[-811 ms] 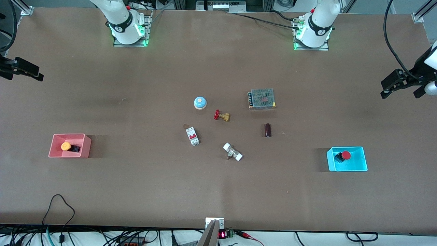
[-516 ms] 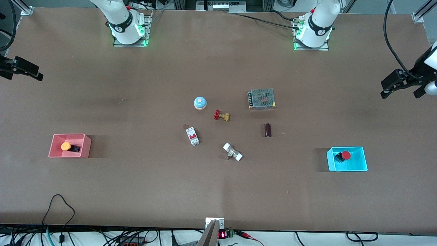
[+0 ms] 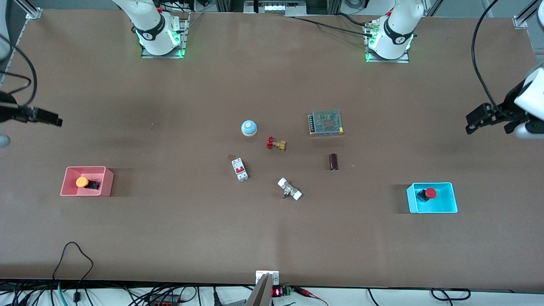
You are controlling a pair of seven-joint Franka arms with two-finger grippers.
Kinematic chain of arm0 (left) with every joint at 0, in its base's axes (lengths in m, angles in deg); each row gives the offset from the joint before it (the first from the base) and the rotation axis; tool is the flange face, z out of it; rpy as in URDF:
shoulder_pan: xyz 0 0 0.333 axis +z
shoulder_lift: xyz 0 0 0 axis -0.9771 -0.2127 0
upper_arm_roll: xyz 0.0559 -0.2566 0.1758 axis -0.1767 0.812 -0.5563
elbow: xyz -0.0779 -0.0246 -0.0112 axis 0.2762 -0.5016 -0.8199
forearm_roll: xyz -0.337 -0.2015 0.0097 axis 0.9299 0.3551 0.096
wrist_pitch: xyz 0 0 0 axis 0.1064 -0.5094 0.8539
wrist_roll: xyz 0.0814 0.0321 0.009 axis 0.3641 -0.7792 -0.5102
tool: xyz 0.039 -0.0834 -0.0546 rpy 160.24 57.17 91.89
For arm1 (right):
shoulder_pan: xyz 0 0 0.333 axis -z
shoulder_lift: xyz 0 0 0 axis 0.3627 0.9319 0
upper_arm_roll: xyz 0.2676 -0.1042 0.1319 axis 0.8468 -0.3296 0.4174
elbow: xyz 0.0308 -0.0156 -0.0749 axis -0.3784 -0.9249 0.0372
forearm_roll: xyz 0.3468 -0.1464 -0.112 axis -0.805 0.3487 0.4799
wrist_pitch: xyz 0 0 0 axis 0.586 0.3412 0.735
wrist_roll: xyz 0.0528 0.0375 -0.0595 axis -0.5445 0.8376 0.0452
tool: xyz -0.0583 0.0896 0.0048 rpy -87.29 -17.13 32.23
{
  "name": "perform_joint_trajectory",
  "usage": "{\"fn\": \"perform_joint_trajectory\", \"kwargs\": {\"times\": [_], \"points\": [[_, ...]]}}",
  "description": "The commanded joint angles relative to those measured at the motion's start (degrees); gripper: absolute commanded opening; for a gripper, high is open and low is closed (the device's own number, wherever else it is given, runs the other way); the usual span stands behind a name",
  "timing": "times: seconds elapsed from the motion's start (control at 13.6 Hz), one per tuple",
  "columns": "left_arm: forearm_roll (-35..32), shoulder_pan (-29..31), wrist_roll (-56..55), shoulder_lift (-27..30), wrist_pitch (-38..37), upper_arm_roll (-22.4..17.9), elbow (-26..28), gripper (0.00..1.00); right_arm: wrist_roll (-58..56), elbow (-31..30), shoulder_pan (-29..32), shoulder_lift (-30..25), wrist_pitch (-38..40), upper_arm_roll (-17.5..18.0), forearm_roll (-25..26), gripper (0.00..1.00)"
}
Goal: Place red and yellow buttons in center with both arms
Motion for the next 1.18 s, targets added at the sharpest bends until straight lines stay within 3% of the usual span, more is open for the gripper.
{"fn": "perform_joint_trajectory", "kwargs": {"times": [0.0,0.37,0.66,1.11], "points": [[-0.5,1.6,0.4,-5.1,3.9,-0.1,-1.8,1.0,-0.4,1.1,0.7,7.7,-6.6,0.4,1.5,1.0],[-1.0,2.8,0.5,-14.6,13.6,-0.2,-1.7,1.0,-5.0,1.3,3.4,18.2,-21.2,0.4,1.6,1.0],[-3.2,2.8,0.5,-21.4,19.9,-0.1,-1.7,1.0,-7.0,1.3,4.2,23.4,-30.5,0.4,1.6,1.0],[-3.2,3.0,0.5,-28.6,25.3,-0.1,-1.7,1.0,-7.8,1.3,4.4,26.2,-31.9,0.5,1.3,1.0]]}}
